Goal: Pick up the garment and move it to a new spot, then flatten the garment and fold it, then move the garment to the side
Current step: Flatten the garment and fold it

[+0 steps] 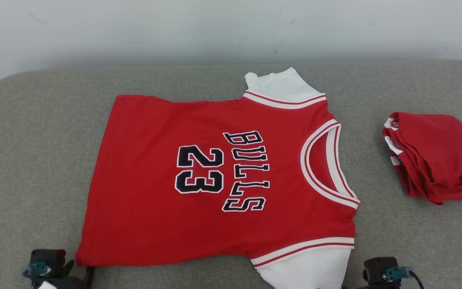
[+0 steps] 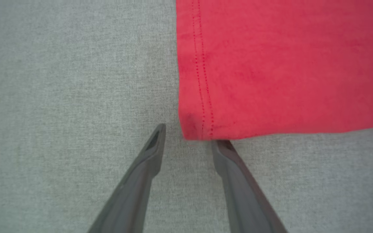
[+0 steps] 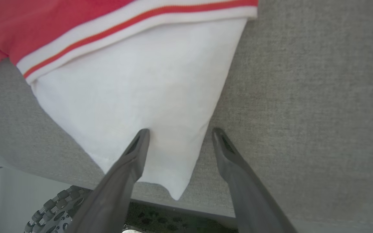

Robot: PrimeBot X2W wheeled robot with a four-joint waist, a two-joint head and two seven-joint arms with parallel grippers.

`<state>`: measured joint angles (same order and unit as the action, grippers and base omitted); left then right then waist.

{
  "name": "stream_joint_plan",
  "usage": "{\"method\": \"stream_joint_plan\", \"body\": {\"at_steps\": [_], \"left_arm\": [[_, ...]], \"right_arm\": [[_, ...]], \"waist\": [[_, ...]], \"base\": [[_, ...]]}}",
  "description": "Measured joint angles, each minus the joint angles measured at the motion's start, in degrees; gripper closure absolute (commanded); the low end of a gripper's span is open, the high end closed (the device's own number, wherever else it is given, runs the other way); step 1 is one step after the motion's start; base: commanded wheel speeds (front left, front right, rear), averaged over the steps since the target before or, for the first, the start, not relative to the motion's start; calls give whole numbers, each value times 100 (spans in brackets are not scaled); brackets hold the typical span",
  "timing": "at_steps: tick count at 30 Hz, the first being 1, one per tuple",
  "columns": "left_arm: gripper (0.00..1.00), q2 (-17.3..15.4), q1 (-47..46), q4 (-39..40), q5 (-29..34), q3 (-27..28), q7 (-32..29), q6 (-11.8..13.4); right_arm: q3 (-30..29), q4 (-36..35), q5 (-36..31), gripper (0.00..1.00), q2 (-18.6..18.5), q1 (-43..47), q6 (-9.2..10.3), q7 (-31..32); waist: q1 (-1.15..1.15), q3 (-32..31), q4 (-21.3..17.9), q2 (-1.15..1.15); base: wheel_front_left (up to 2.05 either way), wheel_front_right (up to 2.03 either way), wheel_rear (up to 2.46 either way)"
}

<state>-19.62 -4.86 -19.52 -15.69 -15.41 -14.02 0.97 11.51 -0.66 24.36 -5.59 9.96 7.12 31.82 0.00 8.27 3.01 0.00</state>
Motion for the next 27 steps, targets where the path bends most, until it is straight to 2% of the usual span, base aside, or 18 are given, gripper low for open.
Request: {"method": "stream_joint_plan", "body": {"at_steps": [2, 3, 4, 5, 7, 9, 10, 11, 14, 18, 20, 22, 23, 24, 25, 26, 27], "left_arm": [[40, 3, -40, -9, 3, -7, 22, -3], [52, 9, -44, -20, 3, -12, 34, -4], [56, 18, -48, -38, 3, -18, 54, -7], [65, 25, -52, -55, 3, -24, 69, -31], [100, 46, -79, -96, 3, -32, 97, -48], [100, 76, -141, -144, 3, -37, 108, -48], [100, 88, -156, -154, 3, -38, 132, -48], [100, 101, -157, -165, 3, -41, 152, -48], [78, 116, -157, -188, 3, -46, 197, -48], [75, 121, -158, -207, 3, -49, 249, -48], [76, 126, -158, -211, 3, -52, 249, -48], [80, 136, -160, -219, 3, -58, 255, -48], [85, 143, -160, -220, 3, -65, 256, -48], [88, 148, -160, -221, 3, -71, 264, -48], [95, 155, -162, -223, 3, -80, 292, -48], [100, 160, -162, -226, 3, -86, 301, -49], [100, 164, -163, -226, 3, -94, 304, -49]], "right_arm": [[-12, -13, -35, 0, 1, 5, 0, 53], [-14, -14, -41, 0, 1, 4, 0, 78], [-20, -14, -52, 1, 1, 5, 0, 104], [-23, -14, -77, 19, 2, 5, 1, 112], [-58, -13, -96, 53, 1, 6, 4, 155], [-81, -12, -124, 51, 0, 8, 27, 213], [-80, -16, -125, 23, 0, 13, 27, 259], [-80, -32, -126, 9, 0, 16, 27, 305], [-59, -102, -129, 4, -9, 36, 25, 430], [-60, -160, -129, 0, -9, 82, 25, 560], [-71, -165, -129, 11, -8, 115, 25, 608], [-77, -163, -133, 16, -10, 168, 25, 705], [-82, -165, -145, 39, -10, 186, 25, 722], [-93, -174, -147, 54, -8, 203, 25, 760], [-108, -182, -152, 58, -8, 234, 25, 787], [-130, -192, -168, 71, -5, 257, 25, 809], [-156, -196, -187, 90, -1, 260, 25, 821]], "waist": [[0, 18, 9, 0], [0, 32, 13, 0], [0, 43, 18, 0], [0, 49, 23, 0], [0, 61, 30, 0], [0, 73, 38, 0], [0, 77, 42, 0], [0, 82, 47, 0], [0, 93, 61, 0], [0, 104, 80, 0], [0, 106, 83, 0], [0, 109, 90, 0], [0, 109, 94, 0], [0, 110, 96, 0], [0, 112, 98, 0], [0, 112, 99, 0], [0, 113, 99, 0]], "base": [[0, 0, 0], [0, 0, 0], [0, 0, 0], [0, 0, 0], [0, 0, 0], [0, 0, 0], [0, 0, 0], [0, 0, 0], [0, 0, 0], [0, 0, 0], [0, 0, 0], [0, 0, 0], [0, 0, 0], [0, 0, 0], [0, 0, 0], [0, 0, 0], [0, 0, 0]]}}
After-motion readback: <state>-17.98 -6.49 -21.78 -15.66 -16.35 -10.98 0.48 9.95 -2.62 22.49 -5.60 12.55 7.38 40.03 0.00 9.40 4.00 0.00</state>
